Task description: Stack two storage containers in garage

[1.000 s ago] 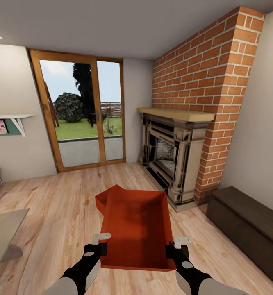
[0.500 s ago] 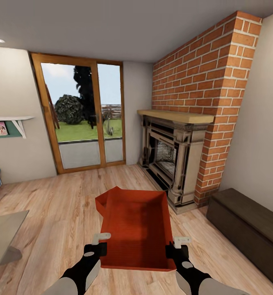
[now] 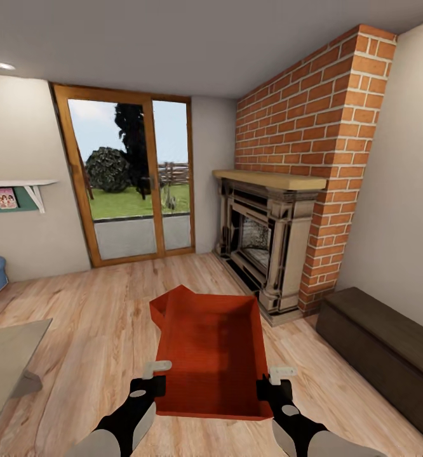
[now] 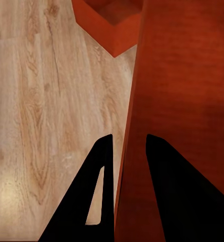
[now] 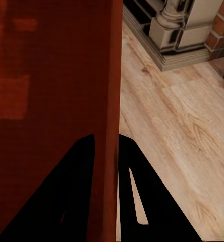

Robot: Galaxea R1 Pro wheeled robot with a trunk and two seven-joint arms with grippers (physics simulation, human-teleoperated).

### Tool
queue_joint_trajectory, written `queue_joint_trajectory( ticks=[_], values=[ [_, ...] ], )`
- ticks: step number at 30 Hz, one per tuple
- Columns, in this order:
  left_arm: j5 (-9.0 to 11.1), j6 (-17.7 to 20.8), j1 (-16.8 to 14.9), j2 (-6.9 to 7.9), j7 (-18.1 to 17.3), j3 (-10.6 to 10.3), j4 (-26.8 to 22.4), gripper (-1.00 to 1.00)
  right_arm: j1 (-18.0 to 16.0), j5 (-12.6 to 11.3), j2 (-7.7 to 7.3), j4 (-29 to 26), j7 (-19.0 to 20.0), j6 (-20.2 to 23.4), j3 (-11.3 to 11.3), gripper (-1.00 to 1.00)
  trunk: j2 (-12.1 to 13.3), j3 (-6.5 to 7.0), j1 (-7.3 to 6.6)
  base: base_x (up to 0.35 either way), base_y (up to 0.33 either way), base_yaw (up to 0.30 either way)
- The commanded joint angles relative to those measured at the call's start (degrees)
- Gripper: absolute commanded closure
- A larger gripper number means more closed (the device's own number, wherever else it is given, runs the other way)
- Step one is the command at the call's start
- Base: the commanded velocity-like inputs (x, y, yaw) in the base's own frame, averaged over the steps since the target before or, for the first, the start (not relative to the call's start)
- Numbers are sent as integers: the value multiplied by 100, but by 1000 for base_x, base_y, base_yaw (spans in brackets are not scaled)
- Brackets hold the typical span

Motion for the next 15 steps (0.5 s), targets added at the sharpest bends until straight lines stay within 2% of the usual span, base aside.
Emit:
queue_joint_trajectory(
  ticks=[1,15],
  values=[
    [-63,3,-3,17,57,146,-1,100,-8,-114,-2,-2,-38,-51,-186,100,-7,-8,-3,-339,0,0],
    [-63,5,-2,17,57,146,-1,100,-6,-122,-11,-2,-38,-51,-195,100,-7,-8,-3,-329,0,0]
  ],
)
